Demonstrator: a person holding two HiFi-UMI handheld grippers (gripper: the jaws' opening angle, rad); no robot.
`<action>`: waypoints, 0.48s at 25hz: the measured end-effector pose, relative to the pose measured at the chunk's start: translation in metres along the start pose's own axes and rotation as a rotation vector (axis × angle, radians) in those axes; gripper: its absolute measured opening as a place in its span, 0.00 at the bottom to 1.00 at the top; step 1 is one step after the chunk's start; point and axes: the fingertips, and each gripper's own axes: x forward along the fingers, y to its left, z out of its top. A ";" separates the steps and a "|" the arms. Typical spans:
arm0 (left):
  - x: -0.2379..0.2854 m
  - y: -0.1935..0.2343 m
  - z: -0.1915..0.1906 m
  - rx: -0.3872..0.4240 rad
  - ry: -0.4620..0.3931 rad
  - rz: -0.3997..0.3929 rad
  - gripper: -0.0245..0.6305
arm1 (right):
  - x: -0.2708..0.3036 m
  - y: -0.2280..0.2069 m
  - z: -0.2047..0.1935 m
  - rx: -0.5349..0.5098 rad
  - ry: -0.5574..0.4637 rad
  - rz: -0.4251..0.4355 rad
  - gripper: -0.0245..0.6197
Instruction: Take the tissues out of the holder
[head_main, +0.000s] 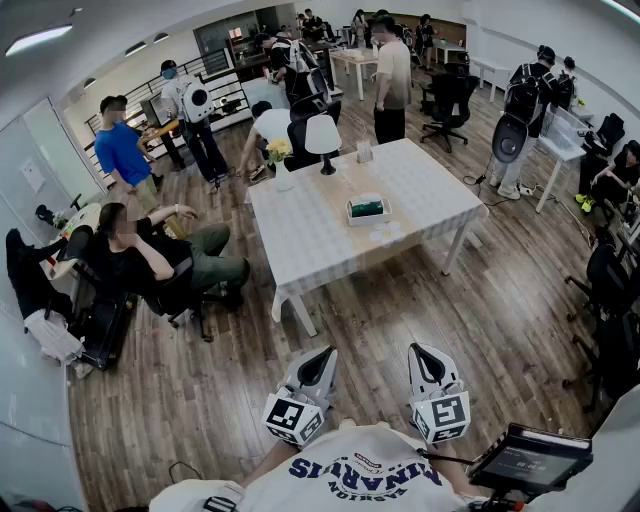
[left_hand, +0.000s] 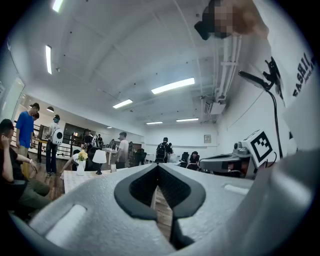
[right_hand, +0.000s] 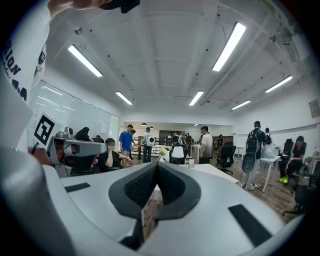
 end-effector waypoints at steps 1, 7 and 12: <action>0.000 -0.001 0.000 0.000 -0.001 -0.002 0.04 | -0.001 -0.001 0.000 0.003 0.000 -0.001 0.05; 0.009 -0.016 0.001 -0.002 0.003 -0.015 0.04 | -0.005 -0.014 -0.002 0.013 -0.003 -0.008 0.05; 0.022 -0.032 0.001 -0.002 0.008 -0.016 0.04 | -0.006 -0.033 -0.011 0.039 0.008 0.011 0.05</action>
